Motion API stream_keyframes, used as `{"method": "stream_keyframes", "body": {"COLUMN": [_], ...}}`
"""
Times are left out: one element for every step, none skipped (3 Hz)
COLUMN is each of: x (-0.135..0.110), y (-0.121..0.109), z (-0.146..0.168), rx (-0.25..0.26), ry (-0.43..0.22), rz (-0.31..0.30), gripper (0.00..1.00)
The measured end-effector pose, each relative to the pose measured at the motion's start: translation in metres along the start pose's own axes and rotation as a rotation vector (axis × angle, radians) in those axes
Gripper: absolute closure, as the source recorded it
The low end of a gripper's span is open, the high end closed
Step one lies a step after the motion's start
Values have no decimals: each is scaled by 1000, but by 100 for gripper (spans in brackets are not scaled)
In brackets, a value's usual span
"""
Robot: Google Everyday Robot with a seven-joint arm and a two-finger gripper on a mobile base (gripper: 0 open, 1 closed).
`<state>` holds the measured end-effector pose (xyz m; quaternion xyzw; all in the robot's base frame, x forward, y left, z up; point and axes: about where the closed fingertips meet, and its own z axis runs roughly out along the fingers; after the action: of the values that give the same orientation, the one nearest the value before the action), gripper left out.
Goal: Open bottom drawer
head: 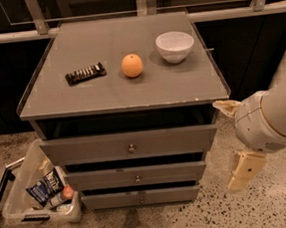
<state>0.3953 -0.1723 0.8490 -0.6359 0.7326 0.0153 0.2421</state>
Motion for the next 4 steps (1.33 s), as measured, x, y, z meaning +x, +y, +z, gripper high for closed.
{"method": "stream_keyframes", "body": {"x": [0,3,9,27], "y": [2,22,43,55], "z": [3,40,87,133], "rx": [-8,-65,-108,-123], "ry": [1,-13,-47,-82], "rz": [-1,8,5,29], "gripper": [0,0,0,0]}}
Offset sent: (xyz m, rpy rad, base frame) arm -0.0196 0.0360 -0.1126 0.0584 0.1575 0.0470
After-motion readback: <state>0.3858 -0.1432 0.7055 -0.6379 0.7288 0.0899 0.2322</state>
